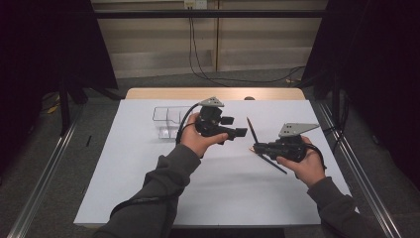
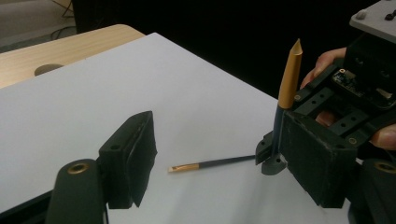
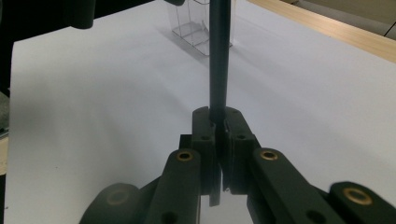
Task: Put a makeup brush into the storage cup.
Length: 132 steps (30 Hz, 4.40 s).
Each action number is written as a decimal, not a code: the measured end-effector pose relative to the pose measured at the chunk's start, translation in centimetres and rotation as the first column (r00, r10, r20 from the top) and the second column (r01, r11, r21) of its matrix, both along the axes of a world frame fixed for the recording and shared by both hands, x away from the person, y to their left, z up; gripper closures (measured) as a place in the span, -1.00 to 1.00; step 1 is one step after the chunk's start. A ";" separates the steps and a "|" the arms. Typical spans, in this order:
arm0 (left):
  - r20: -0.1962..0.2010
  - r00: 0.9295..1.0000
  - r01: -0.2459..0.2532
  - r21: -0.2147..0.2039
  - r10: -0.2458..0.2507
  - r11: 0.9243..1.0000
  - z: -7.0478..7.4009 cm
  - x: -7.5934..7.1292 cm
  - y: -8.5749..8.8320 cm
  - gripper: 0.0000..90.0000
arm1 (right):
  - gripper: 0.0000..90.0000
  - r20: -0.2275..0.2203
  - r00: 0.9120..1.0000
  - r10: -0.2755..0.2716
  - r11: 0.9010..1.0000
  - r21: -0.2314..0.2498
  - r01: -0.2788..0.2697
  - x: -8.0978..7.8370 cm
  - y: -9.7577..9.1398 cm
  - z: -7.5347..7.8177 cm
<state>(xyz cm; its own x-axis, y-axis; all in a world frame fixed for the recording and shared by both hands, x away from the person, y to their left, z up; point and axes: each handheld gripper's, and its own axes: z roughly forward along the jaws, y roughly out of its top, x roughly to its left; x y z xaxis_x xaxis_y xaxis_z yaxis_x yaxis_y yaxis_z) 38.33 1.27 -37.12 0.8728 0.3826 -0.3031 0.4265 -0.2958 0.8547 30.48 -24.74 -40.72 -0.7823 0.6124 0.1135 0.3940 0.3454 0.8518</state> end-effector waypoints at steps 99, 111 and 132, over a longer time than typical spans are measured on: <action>0.052 0.998 -0.027 -0.237 0.040 0.971 1.5 -0.8 0.4 0.87 | -0.05 0.055 0.994 -0.098 0.983 0.161 0.088 0.2 0.9 -0.2; 0.073 0.995 -0.047 -0.224 0.065 0.973 1.5 -0.6 1.7 0.87 | -0.43 0.089 0.986 -0.140 0.978 0.167 0.124 0.0 0.3 -0.1; 0.113 0.987 -0.091 -0.217 0.118 0.972 2.3 -0.3 4.2 0.87 | -0.64 0.110 0.976 -0.188 0.973 0.158 0.170 -0.7 -1.0 -1.0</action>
<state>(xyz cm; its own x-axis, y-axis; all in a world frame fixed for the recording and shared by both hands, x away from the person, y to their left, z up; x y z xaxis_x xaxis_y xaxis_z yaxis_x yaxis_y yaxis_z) 38.06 5.43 -34.83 0.8671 0.4131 -0.2783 0.3319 -0.0627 0.9412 29.78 -25.76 -41.68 -0.6751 0.7275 0.1222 0.3264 0.1461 0.9339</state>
